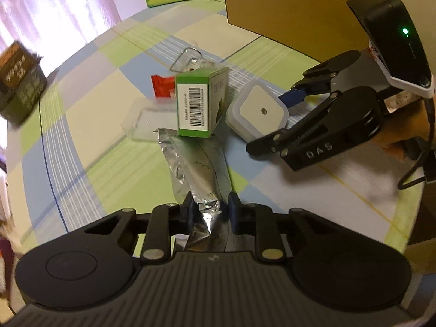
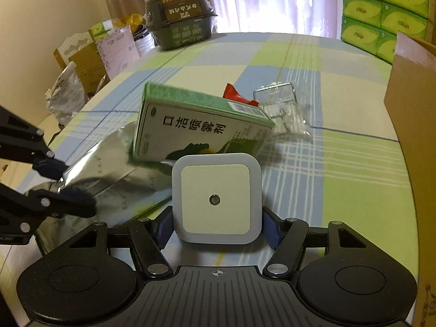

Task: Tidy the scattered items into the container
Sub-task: 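Grasp the silver foil bag with the left tool while the right tool grasps the night light, then lift and carry the foil bag and night light toward the cardboard box with both tools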

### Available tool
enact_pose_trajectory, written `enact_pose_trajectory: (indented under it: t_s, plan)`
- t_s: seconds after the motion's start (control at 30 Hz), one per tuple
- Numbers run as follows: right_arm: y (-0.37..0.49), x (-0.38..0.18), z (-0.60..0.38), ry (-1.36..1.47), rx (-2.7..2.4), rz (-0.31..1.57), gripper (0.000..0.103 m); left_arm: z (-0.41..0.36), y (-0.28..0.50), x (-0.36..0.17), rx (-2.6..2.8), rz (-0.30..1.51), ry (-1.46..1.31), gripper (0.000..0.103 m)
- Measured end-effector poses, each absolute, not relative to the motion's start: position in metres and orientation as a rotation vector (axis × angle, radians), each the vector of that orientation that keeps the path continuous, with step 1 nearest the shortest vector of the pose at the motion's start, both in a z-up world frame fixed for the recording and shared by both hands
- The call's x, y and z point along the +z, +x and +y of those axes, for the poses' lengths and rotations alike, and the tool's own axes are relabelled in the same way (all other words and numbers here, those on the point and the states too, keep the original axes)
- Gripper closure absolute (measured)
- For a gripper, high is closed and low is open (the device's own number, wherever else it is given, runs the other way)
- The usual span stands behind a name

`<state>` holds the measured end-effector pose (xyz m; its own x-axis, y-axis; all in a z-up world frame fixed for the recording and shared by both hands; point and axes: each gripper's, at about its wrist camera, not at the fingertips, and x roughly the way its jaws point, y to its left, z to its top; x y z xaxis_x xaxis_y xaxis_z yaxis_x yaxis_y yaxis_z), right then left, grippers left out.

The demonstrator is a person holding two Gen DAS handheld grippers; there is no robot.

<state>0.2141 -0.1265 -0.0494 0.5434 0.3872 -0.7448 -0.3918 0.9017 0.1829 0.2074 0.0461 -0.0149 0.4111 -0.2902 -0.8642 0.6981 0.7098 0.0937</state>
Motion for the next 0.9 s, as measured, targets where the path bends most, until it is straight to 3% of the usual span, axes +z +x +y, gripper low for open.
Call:
enact_pose_trajectory:
  t_s: [0.43,0.47,0.57,0.6,0.9]
  plan:
    - [0.16,-0.038,-0.15,-0.036,0.475,0.92,0.035,0.057,0.174,-0.006,-0.631,1.101,0.273,0.081]
    - [0.157,-0.038,-0.152,-0.034,0.472,0.919,0.035,0.059,0.175,-0.005,-0.624,1.109,0.261,0.077]
    - [0.148,-0.038,-0.157,-0.017,0.462,0.92,0.035,0.064,0.183,-0.003,-0.597,1.142,0.223,0.049]
    - [0.146,-0.038,-0.158,-0.011,0.46,0.921,0.035,0.064,0.185,-0.004,-0.587,1.151,0.215,0.046]
    - [0.135,-0.036,-0.158,-0.06,0.452,0.895,0.035,0.065,0.215,-0.028,-0.535,1.294,0.123,0.043]
